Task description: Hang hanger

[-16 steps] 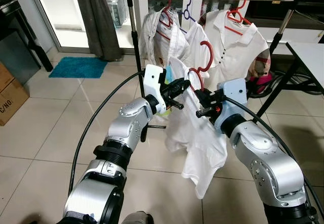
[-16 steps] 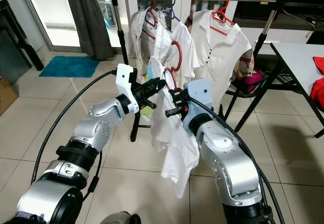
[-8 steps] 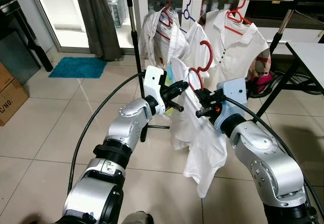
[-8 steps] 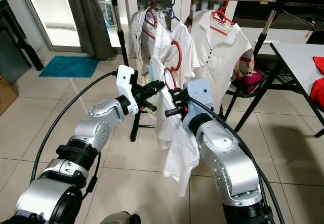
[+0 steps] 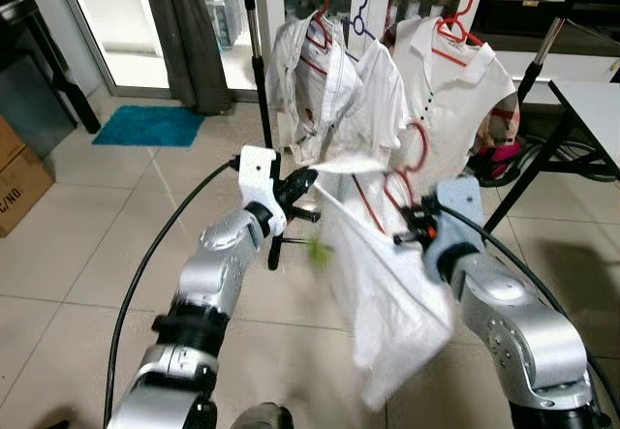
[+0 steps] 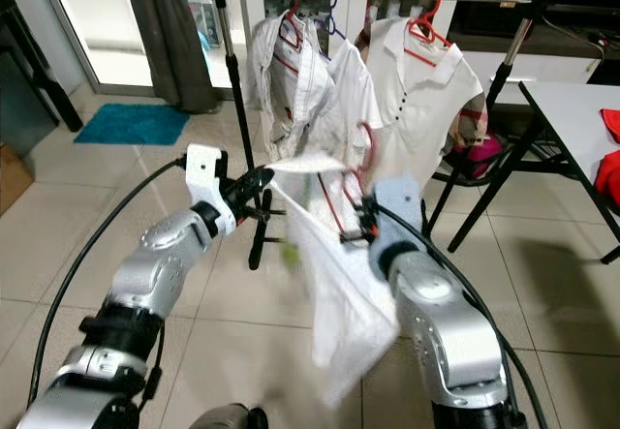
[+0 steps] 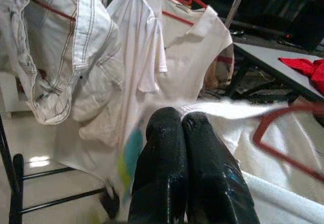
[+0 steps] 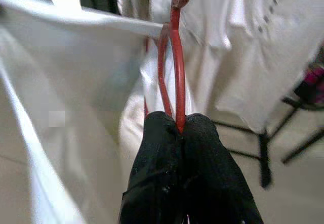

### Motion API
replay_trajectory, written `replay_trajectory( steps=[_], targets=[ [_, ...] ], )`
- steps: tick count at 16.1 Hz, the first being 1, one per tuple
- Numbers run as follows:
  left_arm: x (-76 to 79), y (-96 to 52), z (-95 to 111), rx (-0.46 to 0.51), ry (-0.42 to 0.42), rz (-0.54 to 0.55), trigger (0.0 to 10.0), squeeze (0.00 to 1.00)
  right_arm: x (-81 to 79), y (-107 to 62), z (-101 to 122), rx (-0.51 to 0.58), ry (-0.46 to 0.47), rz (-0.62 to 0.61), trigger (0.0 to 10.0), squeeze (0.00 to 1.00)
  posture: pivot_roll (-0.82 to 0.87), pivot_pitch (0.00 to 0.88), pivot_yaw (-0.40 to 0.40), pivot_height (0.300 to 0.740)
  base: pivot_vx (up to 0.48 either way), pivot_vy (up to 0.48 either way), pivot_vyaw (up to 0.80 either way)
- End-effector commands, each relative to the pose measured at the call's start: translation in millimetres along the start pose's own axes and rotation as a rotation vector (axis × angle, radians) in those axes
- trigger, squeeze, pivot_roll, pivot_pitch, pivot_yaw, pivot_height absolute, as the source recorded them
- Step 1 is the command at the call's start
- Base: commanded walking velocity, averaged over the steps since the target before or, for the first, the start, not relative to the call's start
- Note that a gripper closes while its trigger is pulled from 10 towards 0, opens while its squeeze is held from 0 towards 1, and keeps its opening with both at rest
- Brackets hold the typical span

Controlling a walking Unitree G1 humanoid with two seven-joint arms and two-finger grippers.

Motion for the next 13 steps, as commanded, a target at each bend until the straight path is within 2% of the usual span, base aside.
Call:
replay_trajectory(
  steps=[1,2,4,5,7,8,9,12,13],
  targets=[
    [2.9,-1.1,5,0.012,0.023,0.014,0.0,0.0,13.3,-2.3,-5,-0.043,-0.023,-0.085,10.0,0.0,0.02,0.0,0.036,0.74,0.0,0.0,0.0],
    [5.6,-1.4,0,-0.01,0.026,0.025,0.0,0.0,9.3,-3.5,-5,-0.05,-0.02,-0.054,10.0,0.0,0.01,0.0,0.035,0.74,0.0,0.0,0.0],
    [8.3,-0.4,-7,-0.043,0.038,0.036,0.0,0.0,-23.2,-10.4,18,0.069,-0.055,0.178,10.0,0.0,0.0,0.0,0.036,0.74,0.0,0.0,0.0],
    [9.3,-0.3,-9,-0.051,0.04,0.04,0.0,0.0,-26.4,-12.5,23,0.093,-0.054,0.19,10.0,0.0,0.0,0.0,0.036,0.74,0.0,0.0,0.0],
    [10.9,0.3,-7,-0.055,0.05,0.048,0.0,0.0,-14.1,-9.9,21,0.068,-0.03,0.102,10.0,0.0,0.0,0.0,0.034,0.74,0.0,0.0,0.0],
    [12.2,1.8,-4,-0.05,0.05,0.048,0.0,0.0,2.3,-7.7,10,0.005,-0.033,0.008,10.0,0.0,0.0,0.0,0.031,0.74,0.0,0.0,0.0],
    [13.1,2.2,-3,-0.047,0.048,0.043,0.0,0.0,8.0,-7.7,7,-0.008,-0.035,-0.022,10.0,0.0,0.0,0.0,0.03,0.74,0.0,0.0,0.0],
    [26.2,1.6,-5,-0.081,0.032,-0.048,0.0,0.0,18.7,-5.1,12,0.022,0.023,-0.098,10.0,0.0,0.0,0.0,0.029,0.74,0.0,0.0,0.0],
    [35.6,0.5,-9,-0.107,0.018,-0.103,0.0,0.0,20.2,-2.2,20,0.066,0.07,-0.115,10.0,0.0,0.0,0.0,0.028,0.74,0.0,0.0,0.0]
  ],
)
Point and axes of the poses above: a point about 5 cm out from each wrist's last joint towards the gripper, its own y axis pointing out of the wrist towards the gripper, its own z axis along the axis of the wrist's last joint, x = y × z, the point moved 2 cm from there along y, pointing out of the wrist towards the gripper, and after that the axes turned 6 degrees about -y, right-handed, at the moved point
